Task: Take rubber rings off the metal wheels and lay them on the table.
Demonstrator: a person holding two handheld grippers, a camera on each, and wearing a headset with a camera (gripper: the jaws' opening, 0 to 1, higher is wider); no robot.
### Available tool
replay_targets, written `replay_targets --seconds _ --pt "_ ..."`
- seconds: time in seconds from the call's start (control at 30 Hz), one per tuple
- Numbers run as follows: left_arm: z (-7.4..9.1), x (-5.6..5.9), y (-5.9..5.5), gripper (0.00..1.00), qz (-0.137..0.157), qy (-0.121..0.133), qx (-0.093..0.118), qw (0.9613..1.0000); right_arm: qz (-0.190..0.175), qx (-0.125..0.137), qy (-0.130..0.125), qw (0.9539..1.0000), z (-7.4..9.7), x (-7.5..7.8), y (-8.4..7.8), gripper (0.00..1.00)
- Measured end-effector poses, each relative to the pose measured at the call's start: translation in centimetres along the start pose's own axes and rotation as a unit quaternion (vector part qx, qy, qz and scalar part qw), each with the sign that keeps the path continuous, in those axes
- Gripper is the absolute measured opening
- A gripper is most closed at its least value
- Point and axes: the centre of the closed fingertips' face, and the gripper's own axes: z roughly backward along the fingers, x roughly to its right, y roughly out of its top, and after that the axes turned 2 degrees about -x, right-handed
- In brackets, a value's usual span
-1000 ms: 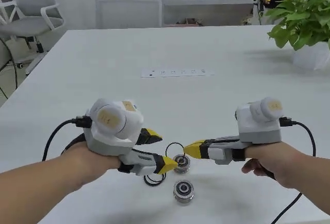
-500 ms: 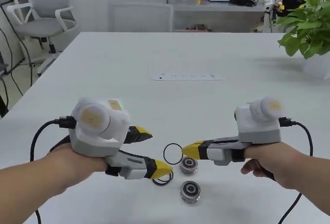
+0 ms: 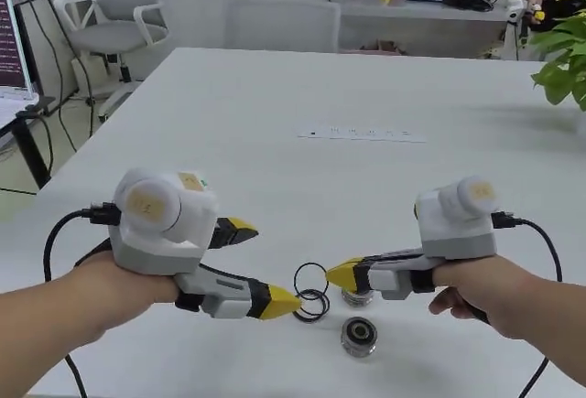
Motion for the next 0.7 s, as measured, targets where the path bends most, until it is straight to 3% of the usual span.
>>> replay_targets --seconds 0.37,0.7 --pt "0.9 -0.8 -0.6 0.73 0.012 0.01 0.0 0.9999 -0.003 -0.037 -0.005 0.9993 -1.3 0.5 -1.5 0.0" --pt "0.9 -0.6 -0.7 0.73 0.019 0.009 -0.001 0.9998 0.013 -0.059 -0.022 0.9979 -1.7 1.2 -2.4 0.0"
